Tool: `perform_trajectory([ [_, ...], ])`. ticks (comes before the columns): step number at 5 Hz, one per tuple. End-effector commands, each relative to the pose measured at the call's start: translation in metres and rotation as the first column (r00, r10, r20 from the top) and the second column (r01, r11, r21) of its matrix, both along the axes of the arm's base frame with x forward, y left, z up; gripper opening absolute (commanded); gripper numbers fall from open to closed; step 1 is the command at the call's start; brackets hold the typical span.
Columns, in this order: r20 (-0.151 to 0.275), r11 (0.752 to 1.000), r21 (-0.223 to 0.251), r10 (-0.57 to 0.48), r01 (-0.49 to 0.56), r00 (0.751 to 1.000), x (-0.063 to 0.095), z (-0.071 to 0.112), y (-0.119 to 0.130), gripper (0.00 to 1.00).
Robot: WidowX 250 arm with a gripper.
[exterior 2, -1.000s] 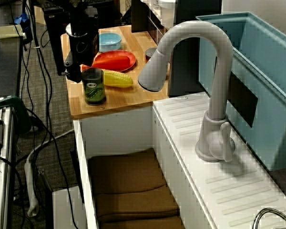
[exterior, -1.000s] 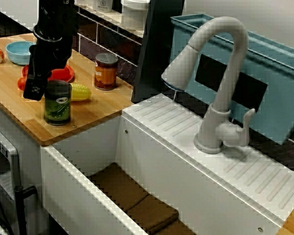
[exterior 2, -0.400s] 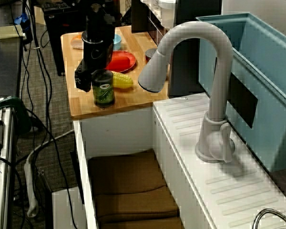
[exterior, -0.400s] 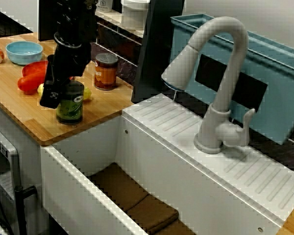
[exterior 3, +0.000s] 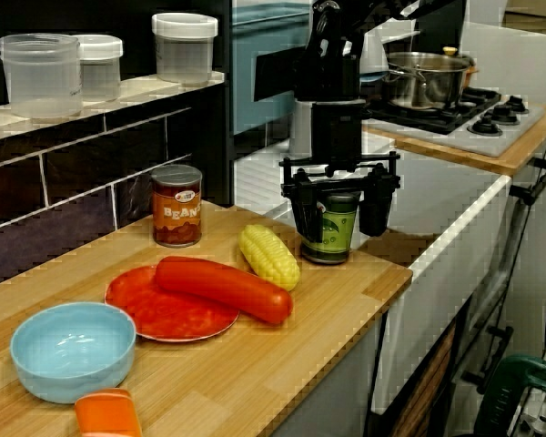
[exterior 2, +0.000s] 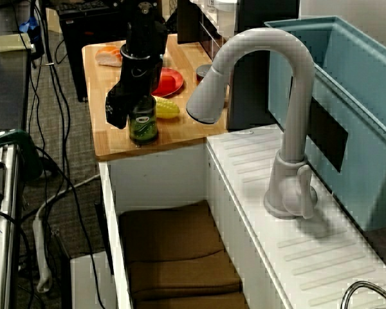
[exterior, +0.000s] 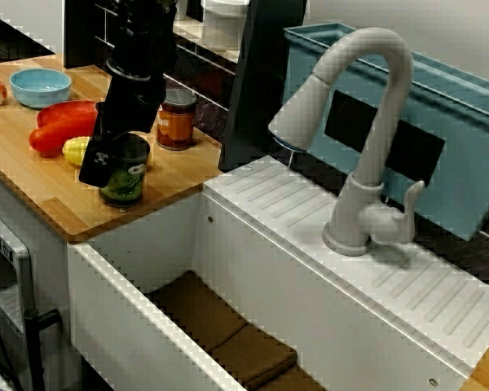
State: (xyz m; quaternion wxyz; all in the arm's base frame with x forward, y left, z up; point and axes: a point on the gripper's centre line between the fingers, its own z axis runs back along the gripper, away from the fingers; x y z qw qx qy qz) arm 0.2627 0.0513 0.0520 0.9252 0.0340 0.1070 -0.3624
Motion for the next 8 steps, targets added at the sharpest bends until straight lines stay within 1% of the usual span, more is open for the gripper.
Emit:
perform_trajectory([
  [1,0.023,1.0,-0.006,-0.008,0.009,1.0,0.009,0.007,-0.007,1.0],
  [3,0.02,0.999,-0.027,0.024,-0.024,1.0,0.01,0.007,-0.008,1.0],
  [5,0.025,0.998,-0.027,0.055,-0.054,0.998,0.014,0.008,-0.005,1.0],
  [6,0.028,0.996,-0.044,0.079,-0.078,0.996,0.014,0.011,-0.003,1.0],
  [7,0.022,0.993,-0.064,0.105,-0.103,0.994,0.017,0.012,-0.004,1.0],
  [8,0.006,0.987,-0.1,0.128,-0.126,0.992,0.021,0.015,-0.01,1.0],
])
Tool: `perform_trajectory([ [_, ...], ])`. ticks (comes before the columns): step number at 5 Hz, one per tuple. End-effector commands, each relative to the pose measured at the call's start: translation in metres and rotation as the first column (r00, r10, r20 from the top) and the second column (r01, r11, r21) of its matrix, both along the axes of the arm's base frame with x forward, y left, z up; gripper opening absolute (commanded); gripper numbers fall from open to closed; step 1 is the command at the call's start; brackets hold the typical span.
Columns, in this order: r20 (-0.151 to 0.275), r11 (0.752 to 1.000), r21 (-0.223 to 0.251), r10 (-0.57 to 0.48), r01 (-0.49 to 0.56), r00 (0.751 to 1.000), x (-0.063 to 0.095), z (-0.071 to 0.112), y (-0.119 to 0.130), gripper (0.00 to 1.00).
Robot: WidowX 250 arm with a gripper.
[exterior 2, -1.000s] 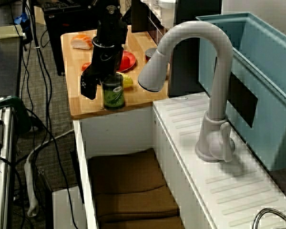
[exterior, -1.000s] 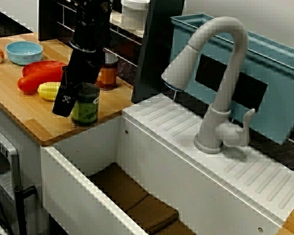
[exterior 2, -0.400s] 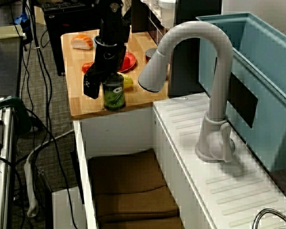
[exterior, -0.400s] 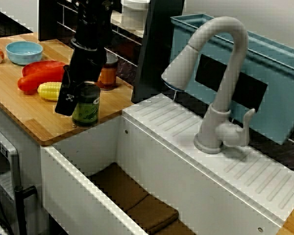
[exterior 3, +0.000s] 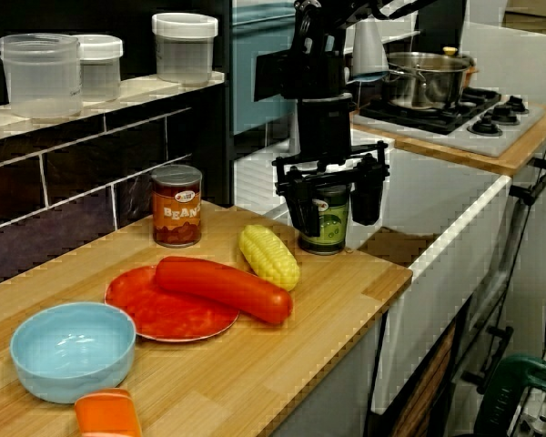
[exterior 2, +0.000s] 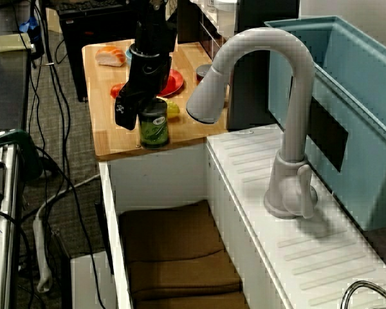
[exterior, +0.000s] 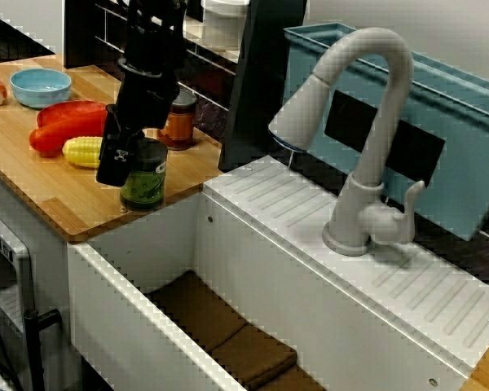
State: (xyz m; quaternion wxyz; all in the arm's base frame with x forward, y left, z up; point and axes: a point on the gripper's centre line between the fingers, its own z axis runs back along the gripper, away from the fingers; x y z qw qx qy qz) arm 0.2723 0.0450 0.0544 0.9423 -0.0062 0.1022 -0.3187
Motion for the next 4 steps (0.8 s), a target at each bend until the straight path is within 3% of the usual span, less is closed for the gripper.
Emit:
perform_trajectory([
  [1,0.016,0.997,-0.062,0.05,-0.049,0.999,0.0146,0.0157,-0.0108,1.0],
  [4,0.014,0.991,-0.08,0.107,-0.105,0.994,0.0137,0.0123,-0.0176,1.0],
])
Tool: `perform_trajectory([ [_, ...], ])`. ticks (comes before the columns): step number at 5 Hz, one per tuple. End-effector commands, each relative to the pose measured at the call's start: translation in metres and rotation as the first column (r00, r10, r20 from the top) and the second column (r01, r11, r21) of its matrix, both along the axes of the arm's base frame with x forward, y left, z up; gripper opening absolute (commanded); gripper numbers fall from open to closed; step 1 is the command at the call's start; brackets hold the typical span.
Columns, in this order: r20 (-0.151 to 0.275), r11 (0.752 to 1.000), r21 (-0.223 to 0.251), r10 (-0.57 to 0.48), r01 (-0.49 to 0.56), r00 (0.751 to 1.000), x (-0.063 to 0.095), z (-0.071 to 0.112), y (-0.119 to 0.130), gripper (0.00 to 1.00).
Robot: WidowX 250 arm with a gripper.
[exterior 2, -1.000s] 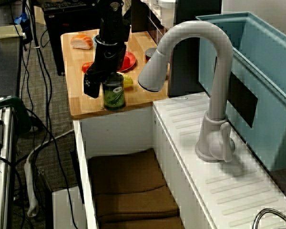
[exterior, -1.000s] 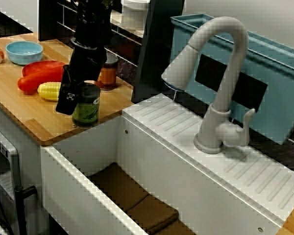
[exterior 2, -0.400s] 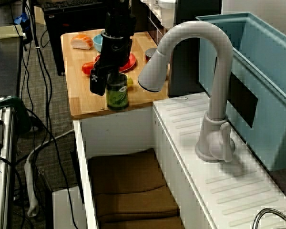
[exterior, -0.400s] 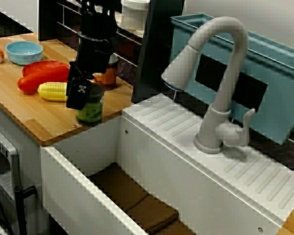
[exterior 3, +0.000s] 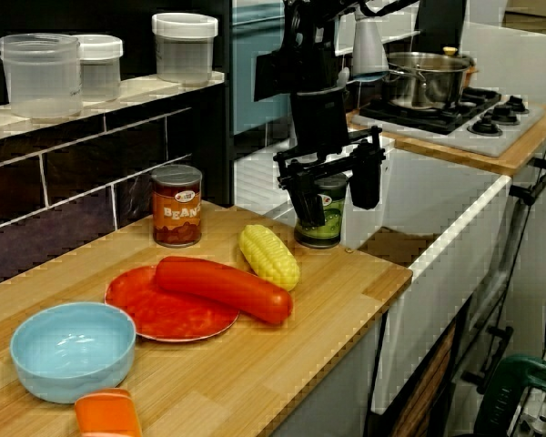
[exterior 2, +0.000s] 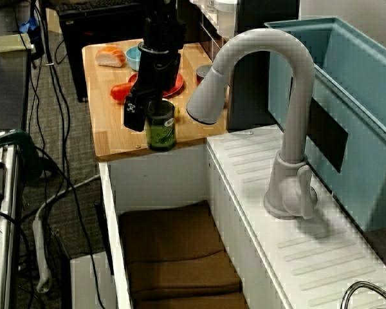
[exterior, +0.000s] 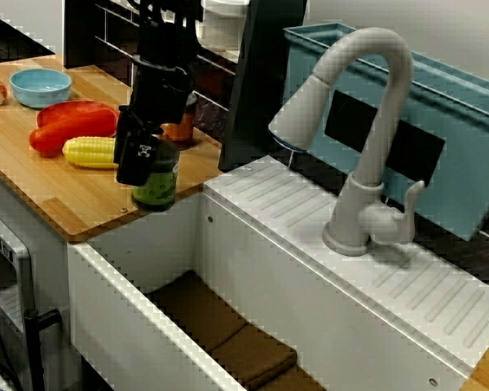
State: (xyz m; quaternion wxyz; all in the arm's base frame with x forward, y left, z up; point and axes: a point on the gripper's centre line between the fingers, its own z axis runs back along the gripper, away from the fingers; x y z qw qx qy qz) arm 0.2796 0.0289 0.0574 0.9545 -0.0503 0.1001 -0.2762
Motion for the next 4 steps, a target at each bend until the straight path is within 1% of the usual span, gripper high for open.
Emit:
perform_trajectory([
  [1,0.04,1.0,-0.004,0.03,-0.03,0.999,0.0064,0.0071,-0.0016,1.0],
  [2,0.024,0.998,-0.009,0.063,-0.062,0.998,0.0069,0.0046,-0.0015,1.0],
  [3,0.026,0.996,-0.003,0.092,-0.092,0.995,0.0074,0.0038,0.001,0.0],
  [4,0.028,0.995,-0.008,0.1,-0.1,0.995,0.008,0.0054,0.0028,0.0],
])
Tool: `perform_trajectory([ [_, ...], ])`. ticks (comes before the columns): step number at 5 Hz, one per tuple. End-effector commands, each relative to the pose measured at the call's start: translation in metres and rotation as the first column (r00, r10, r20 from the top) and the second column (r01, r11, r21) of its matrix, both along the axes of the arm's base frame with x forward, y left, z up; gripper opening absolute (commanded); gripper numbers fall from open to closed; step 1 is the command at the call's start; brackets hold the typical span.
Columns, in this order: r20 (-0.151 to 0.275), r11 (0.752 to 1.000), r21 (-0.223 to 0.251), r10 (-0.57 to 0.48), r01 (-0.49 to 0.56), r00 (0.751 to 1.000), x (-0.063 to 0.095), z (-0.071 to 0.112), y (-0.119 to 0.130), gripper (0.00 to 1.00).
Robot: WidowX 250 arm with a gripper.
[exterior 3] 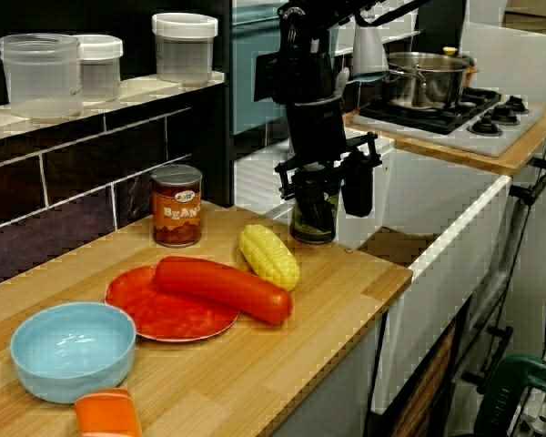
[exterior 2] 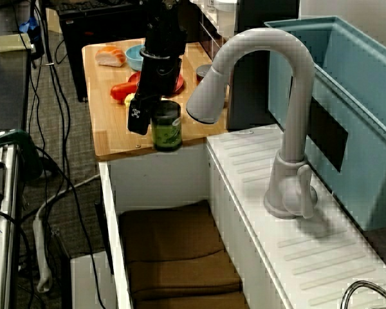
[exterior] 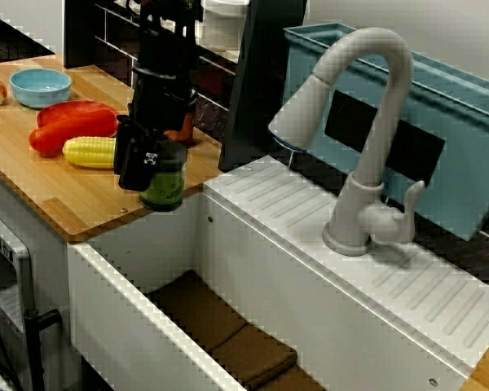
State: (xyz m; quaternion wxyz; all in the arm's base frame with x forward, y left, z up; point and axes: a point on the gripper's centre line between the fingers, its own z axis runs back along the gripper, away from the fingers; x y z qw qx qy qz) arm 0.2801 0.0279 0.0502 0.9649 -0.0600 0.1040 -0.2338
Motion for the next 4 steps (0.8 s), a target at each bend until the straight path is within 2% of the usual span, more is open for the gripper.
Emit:
perform_trajectory([
  [1,0.04,1.0,0.003,0.023,-0.023,0.999,0.008,0.0119,0.0063,0.0],
  [4,0.044,1.0,0.011,0.025,-0.025,0.999,0.0032,0.013,0.0122,0.0],
])
